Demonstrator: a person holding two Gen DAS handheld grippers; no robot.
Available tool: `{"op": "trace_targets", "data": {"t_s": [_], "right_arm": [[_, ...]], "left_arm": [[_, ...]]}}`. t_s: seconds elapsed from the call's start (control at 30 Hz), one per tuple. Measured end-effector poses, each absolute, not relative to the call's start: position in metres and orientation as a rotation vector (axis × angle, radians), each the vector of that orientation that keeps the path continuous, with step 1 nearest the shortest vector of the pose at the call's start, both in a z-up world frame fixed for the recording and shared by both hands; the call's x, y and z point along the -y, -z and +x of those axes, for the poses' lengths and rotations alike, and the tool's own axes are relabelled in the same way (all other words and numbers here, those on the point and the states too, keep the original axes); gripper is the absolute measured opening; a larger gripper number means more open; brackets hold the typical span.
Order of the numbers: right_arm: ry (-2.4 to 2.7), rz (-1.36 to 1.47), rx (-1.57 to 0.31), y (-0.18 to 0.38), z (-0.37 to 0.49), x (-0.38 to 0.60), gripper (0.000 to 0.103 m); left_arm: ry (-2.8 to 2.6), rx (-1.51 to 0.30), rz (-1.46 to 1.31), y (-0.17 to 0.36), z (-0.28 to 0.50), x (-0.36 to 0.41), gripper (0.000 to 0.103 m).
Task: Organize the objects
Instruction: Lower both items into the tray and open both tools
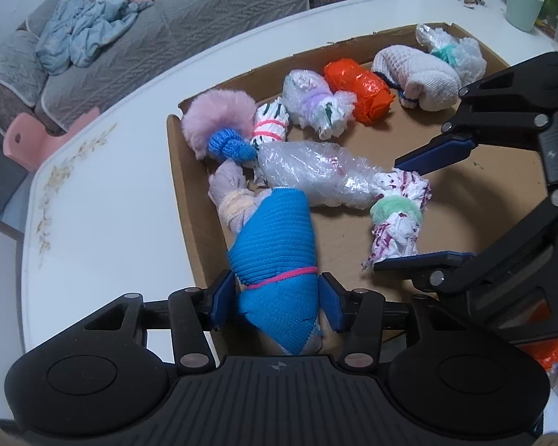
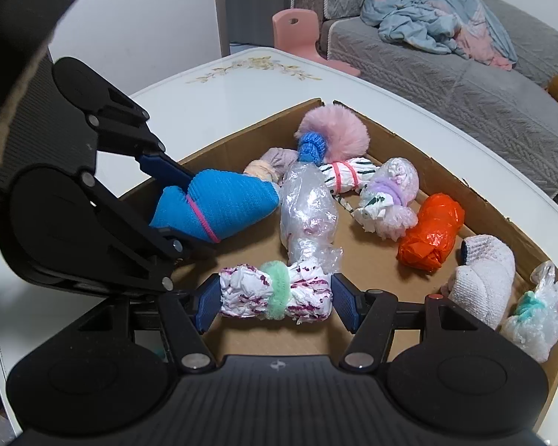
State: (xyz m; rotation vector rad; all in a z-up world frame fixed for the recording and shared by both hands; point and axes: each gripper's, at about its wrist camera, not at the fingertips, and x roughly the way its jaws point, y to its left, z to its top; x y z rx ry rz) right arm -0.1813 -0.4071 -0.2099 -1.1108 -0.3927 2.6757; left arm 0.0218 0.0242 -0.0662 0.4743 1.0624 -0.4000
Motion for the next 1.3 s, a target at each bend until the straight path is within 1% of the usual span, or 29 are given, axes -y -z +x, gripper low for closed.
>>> {"op": "trace_targets", "data": {"t_s": [0.23, 0.3, 0.37, 0.4, 0.43, 0.47, 0.53, 0.63, 0.77, 0.83, 0.87, 0.9, 1.0, 1.1, 1.2, 1.3], "right_arm": [[-2.671, -1.121, 0.390, 0.212, -0.181, 0.408, 0.059], [-2.668, -1.124, 0.391, 0.212, -0.181, 0.408, 0.059], [-2.681, -1.129, 0.377, 0.212, -0.182, 0.408, 0.059], [-2.677, -1.132, 0.387, 0.213, -0.182, 0.410, 0.059], [-2.675, -1.136, 0.388, 0.214, -0.182, 0.410, 0.059], [-2.677, -1.139, 0.378, 0.214, -0.183, 0.410, 0.059], [-2.680, -1.143, 0.363, 0.215, -0.185, 0.410, 0.059], [-2.686, -1.150, 0.360, 0.217, -0.189, 0.412, 0.059], [-2.678, -1.172, 0.371, 0.222, -0.193, 0.417, 0.064], [-2.673, -1.169, 0.383, 0.222, -0.192, 0.419, 0.065], [-2.674, -1.167, 0.378, 0.220, -0.190, 0.419, 0.069], [-2.679, -1.163, 0.377, 0.217, -0.189, 0.420, 0.075], [-2.686, -1.135, 0.383, 0.206, -0.181, 0.424, 0.078], [-2.693, -1.104, 0.400, 0.193, -0.170, 0.432, 0.081], [-2.670, -1.085, 0.430, 0.183, -0.152, 0.440, 0.081], [-2.662, -1.065, 0.412, 0.174, -0.131, 0.443, 0.083]], "left_arm": [[0.420, -1.042, 0.511, 0.060, 0.016, -0.024, 0.059], [0.422, -1.041, 0.520, 0.057, 0.015, -0.025, 0.058], [0.415, -1.044, 0.512, 0.048, 0.015, -0.029, 0.069], [0.416, -1.045, 0.502, 0.043, 0.016, -0.031, 0.081], [0.415, -1.043, 0.493, 0.039, 0.016, -0.034, 0.084], [0.413, -1.044, 0.490, 0.035, 0.016, -0.036, 0.084], [0.414, -1.043, 0.497, 0.032, 0.015, -0.039, 0.077], [0.402, -1.040, 0.507, 0.032, 0.015, -0.042, 0.079], [0.388, -1.057, 0.484, 0.031, 0.017, -0.050, 0.080], [0.378, -1.063, 0.467, 0.029, 0.018, -0.054, 0.080], [0.375, -1.066, 0.459, 0.027, 0.017, -0.056, 0.080], [0.372, -1.067, 0.452, 0.026, 0.016, -0.058, 0.081], [0.374, -1.077, 0.405, 0.020, 0.008, -0.063, 0.082], [0.383, -1.101, 0.336, 0.016, 0.000, -0.065, 0.083], [0.400, -1.140, 0.249, 0.015, -0.007, -0.065, 0.083], [0.417, -1.161, 0.172, 0.012, -0.015, -0.063, 0.083]]}}
